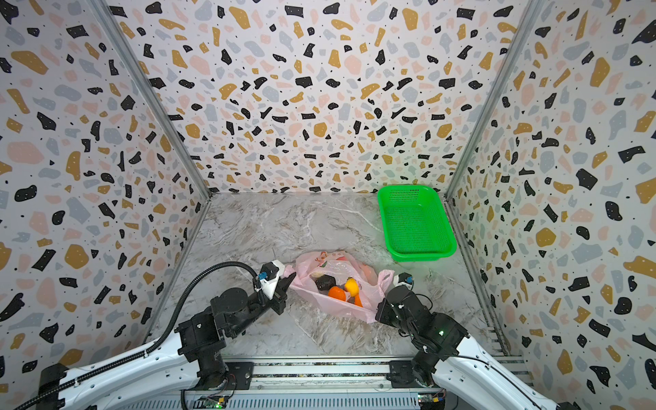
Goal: Untie the knot of the plastic bag and take out the fruit
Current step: Untie the plastic bag at the center of the table.
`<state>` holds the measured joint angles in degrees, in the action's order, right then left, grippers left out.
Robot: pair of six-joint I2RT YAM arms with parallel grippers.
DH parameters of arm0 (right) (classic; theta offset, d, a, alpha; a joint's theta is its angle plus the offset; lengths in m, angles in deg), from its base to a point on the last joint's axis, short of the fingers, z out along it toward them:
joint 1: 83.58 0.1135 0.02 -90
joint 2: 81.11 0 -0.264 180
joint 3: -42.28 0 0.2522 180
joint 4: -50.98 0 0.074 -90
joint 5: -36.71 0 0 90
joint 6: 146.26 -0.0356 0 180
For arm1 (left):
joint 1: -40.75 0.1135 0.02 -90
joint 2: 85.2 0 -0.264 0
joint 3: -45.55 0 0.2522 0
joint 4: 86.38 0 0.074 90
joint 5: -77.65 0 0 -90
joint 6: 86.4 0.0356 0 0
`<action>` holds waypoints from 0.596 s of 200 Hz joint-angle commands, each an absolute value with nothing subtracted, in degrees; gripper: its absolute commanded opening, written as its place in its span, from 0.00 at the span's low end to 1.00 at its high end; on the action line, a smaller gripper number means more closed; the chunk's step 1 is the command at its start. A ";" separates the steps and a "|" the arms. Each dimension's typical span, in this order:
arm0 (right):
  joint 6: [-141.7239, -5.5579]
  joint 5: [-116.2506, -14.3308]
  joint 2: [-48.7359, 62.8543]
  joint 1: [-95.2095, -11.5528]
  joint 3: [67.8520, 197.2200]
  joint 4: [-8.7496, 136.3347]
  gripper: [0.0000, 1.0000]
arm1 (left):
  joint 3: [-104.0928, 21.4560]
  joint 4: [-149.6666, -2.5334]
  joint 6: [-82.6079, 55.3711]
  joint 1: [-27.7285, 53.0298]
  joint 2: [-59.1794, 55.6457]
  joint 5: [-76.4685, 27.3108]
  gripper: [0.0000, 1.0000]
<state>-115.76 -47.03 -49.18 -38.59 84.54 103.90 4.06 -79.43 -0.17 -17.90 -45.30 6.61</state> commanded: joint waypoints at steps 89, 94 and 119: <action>-112.82 -54.55 -39.87 -42.15 76.03 100.31 0.03 | 5.45 -80.70 -1.67 -17.08 -47.12 12.08 0.00; -112.38 -55.04 -39.24 -42.50 75.85 99.66 0.03 | 5.42 -80.62 -1.67 -17.09 -47.14 12.14 0.00; -111.01 -58.67 -36.56 -44.06 73.77 95.65 0.05 | 5.45 -80.45 -1.67 -17.10 -47.53 12.61 0.00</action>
<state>-114.63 -57.17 -38.91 -42.37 76.86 92.84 6.03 -77.24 -1.70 -17.93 -46.17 7.11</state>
